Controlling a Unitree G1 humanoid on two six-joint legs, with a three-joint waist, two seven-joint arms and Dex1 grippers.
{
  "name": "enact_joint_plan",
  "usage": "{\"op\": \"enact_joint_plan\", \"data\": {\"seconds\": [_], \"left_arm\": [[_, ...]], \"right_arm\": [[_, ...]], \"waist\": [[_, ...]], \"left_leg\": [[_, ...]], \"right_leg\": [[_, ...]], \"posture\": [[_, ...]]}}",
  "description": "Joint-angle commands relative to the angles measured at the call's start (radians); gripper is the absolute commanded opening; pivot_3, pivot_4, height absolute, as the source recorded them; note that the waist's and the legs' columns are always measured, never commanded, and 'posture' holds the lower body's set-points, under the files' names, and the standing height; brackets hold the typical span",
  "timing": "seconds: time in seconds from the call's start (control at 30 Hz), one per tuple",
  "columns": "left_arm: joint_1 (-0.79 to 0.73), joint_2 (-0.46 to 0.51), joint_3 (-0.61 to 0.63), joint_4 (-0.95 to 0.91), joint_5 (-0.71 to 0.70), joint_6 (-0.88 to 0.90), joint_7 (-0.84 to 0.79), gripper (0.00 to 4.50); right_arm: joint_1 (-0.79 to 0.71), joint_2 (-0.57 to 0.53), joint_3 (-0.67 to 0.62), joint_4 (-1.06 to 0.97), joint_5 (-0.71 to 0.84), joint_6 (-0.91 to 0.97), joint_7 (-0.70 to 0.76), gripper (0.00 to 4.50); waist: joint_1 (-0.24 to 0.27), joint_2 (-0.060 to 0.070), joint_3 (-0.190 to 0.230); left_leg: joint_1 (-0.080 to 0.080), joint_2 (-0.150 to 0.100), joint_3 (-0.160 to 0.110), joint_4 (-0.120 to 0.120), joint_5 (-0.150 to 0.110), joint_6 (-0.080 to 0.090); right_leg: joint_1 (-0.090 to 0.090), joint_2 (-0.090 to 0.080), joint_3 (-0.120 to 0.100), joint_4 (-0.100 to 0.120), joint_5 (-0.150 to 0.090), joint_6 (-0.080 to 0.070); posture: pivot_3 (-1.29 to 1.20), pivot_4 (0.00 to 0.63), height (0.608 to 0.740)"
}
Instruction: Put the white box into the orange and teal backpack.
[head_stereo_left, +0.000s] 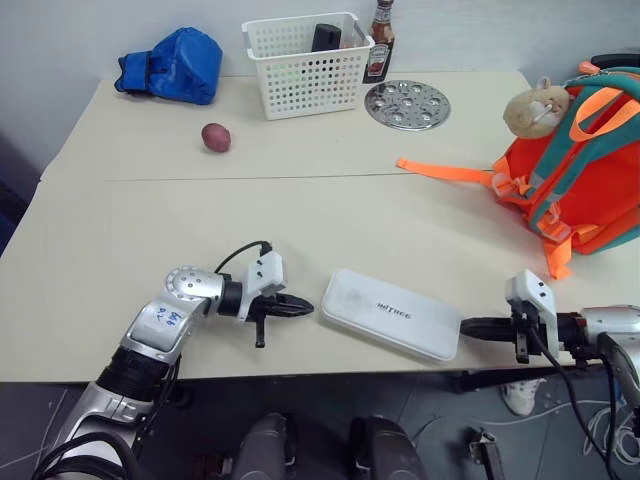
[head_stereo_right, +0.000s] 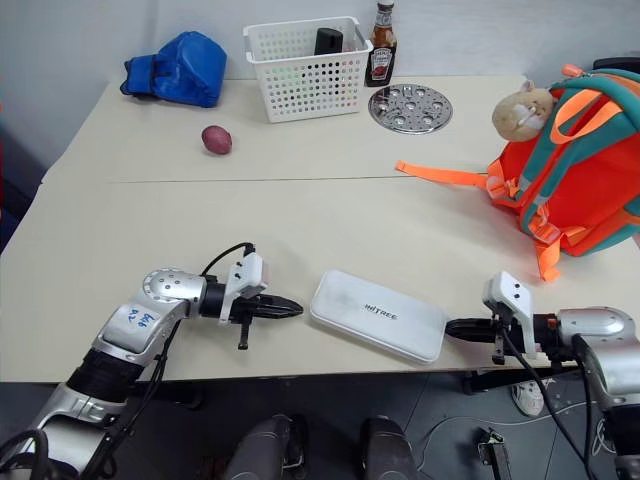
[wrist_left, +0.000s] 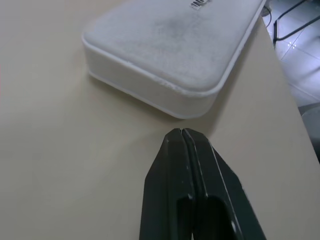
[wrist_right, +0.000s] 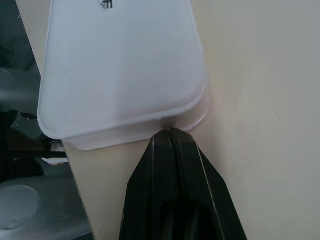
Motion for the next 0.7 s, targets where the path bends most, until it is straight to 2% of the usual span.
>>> {"op": "enact_joint_plan", "data": {"seconds": [0.03, 0.2, 0.37, 0.53, 0.6, 0.7], "left_arm": [[-0.010, -0.018, -0.015, -0.013, 0.028, -0.023, 0.008, 0.02], [0.014, -0.023, 0.002, -0.045, 0.025, -0.004, 0.019, 0.02], [0.077, 0.059, 0.064, -0.110, 0.003, 0.019, 0.004, 0.02], [0.156, 0.186, 0.160, -0.149, -0.049, 0.029, -0.064, 0.02], [0.121, 0.184, 0.178, -0.095, -0.039, 0.009, -0.042, 0.02], [0.004, 0.114, 0.166, 0.034, 0.001, -0.045, 0.011, 0.02]], "right_arm": [[-0.042, 0.019, 0.011, 0.007, -0.005, -0.003, -0.012, 0.00], [-0.138, 0.067, 0.054, 0.077, -0.041, -0.024, -0.030, 0.00], [-0.246, 0.109, 0.090, 0.181, -0.102, -0.078, -0.052, 0.00], [-0.256, 0.084, 0.085, 0.203, -0.107, -0.092, -0.026, 0.00], [-0.241, 0.070, 0.079, 0.193, -0.098, -0.087, -0.010, 0.00], [-0.197, 0.045, 0.073, 0.151, -0.080, -0.072, 0.021, 0.00]], "waist": [[0.000, 0.000, 0.000], [-0.003, 0.000, 0.000], [-0.009, 0.000, 0.000], [-0.007, 0.000, 0.000], [0.000, 0.000, 0.000], [0.021, 0.000, 0.000]], "left_leg": [[0.000, 0.000, 0.000, 0.000, 0.000, 0.000], [0.000, 0.000, 0.000, 0.001, 0.000, 0.000], [0.001, 0.001, 0.000, 0.001, 0.000, -0.001], [0.001, 0.001, -0.001, 0.000, 0.001, -0.001], [0.001, 0.001, -0.001, 0.000, 0.001, -0.001], [0.000, -0.001, -0.004, 0.001, 0.001, 0.000]], "right_leg": [[0.000, 0.000, 0.000, 0.000, 0.000, 0.000], [0.000, 0.000, 0.000, 0.000, 0.000, 0.000], [0.000, 0.000, 0.000, 0.003, 0.000, 0.000], [-0.001, 0.000, -0.001, 0.003, 0.000, 0.000], [0.000, -0.001, -0.001, 0.003, 0.000, 0.000], [0.002, -0.002, -0.002, 0.001, 0.000, 0.000]], "posture": [[0.00, 0.150, 0.740], [0.00, 0.150, 0.740], [0.00, 0.150, 0.740], [0.00, 0.150, 0.740], [0.00, 0.150, 0.740], [0.00, 0.150, 0.740]]}}
